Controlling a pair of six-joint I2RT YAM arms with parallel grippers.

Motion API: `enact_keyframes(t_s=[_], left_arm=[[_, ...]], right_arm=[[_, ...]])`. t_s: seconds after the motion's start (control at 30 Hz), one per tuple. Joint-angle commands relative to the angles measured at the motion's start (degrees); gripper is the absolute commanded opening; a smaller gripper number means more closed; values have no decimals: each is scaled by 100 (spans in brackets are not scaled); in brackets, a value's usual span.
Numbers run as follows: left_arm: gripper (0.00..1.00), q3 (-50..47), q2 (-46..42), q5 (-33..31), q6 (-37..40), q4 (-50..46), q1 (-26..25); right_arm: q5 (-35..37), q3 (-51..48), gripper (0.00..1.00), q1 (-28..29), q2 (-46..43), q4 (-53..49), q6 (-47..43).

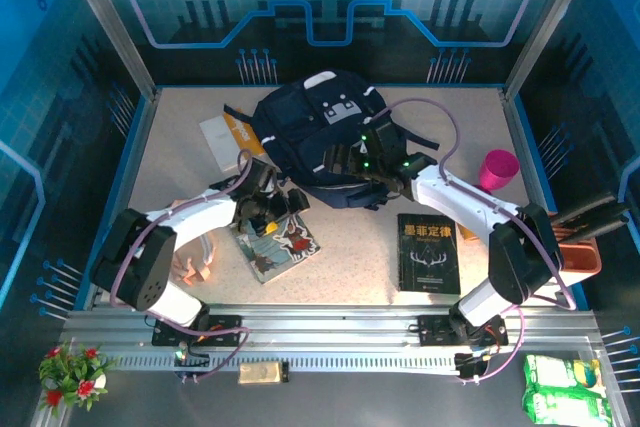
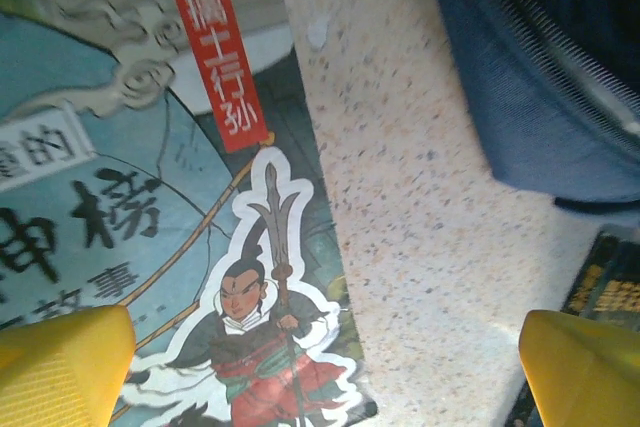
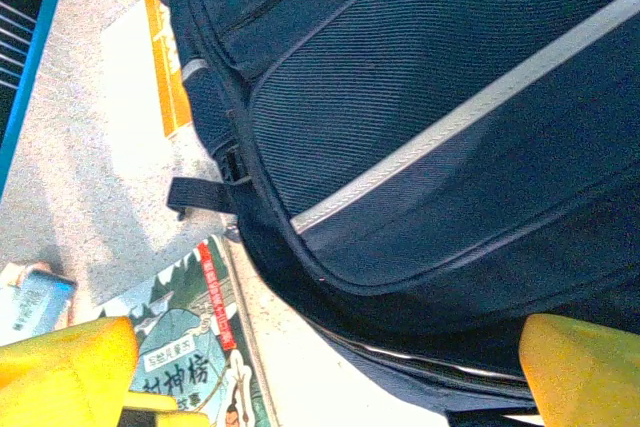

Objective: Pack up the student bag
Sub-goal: Move the book to the center of the table, then pick up the book at the center of the table.

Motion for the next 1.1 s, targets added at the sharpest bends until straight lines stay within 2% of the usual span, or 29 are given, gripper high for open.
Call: enact_keyframes(t_s=[0.0,0.13,0.33,0.43,0.67,1.07], left_arm=[[99,278,-395,-178,306,-612,396],[99,11,-731,-410,568,-969,990],[99,-516,-1300,-801,704,-1238,1460],[99,-847,-1462,-731,586,-1125,1537],[95,-1317,-1536,-652,348,-804,1574],[88,-1453,-1246,-410,348,-495,1574]], right_arm=[[-109,292,98,249,196,-196,-221],[-294,635,96,613,602,-394,-348],[-728,1455,88,1218,1627,-744,-616],[-907,1783,84,1386,2093,-854,-629],[-1336,2316,65,1504,2893,-1058,-588],[-1342,2602,64,1520,3506,-1448,-602]])
